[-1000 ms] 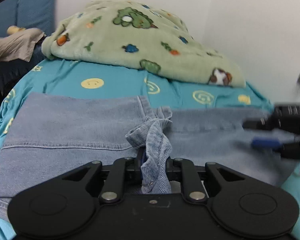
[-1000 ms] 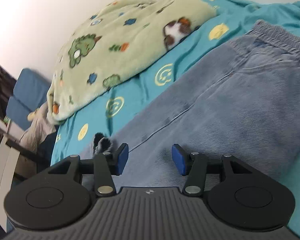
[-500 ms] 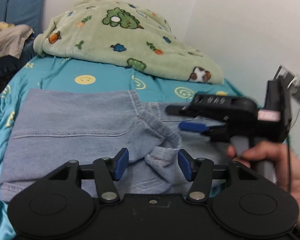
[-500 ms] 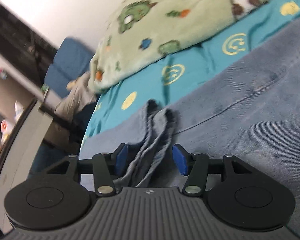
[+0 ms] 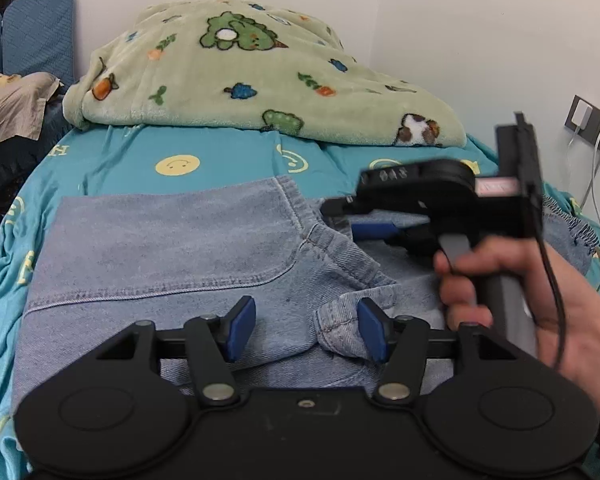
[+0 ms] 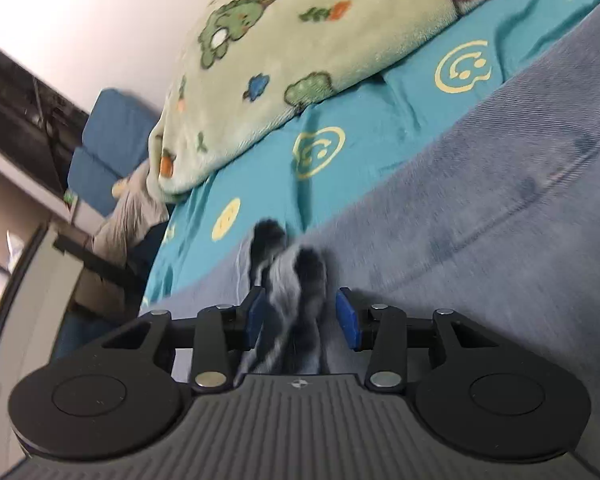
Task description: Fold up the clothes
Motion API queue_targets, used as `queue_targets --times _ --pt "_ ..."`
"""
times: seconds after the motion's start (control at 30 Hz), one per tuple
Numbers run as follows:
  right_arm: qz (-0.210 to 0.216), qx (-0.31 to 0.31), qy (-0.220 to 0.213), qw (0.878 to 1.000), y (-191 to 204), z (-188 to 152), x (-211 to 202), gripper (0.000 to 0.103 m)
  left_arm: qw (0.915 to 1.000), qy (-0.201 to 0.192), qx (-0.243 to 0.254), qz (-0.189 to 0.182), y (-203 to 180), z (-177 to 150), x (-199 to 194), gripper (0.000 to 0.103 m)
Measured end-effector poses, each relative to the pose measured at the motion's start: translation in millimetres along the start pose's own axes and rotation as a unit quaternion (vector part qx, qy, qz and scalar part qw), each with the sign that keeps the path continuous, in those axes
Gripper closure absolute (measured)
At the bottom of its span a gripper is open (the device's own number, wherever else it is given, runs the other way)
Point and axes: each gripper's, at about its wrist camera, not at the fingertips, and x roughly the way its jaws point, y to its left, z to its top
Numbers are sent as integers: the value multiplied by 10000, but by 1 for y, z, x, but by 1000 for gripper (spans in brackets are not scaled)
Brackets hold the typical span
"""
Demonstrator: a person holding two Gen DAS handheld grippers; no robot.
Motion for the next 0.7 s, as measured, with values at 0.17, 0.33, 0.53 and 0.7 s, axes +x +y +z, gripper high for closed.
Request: queue_targets --times 0.17,0.33,0.53,0.7 --pt "-115 -72 -64 9999 5 6 3 98 9999 -8 -135 -52 -2 1 3 49" --pt "-124 -396 -691 9967 27 20 -18 101 9992 -242 -292 -109 -2 3 0 48" --pt "-753 -433 -779 9932 6 28 -12 100 9991 -300 -232 -171 -5 5 -5 48" --pt "-849 -243 -577 9944 -3 27 -17 86 9986 -404 -239 -239 -4 8 -17 48"
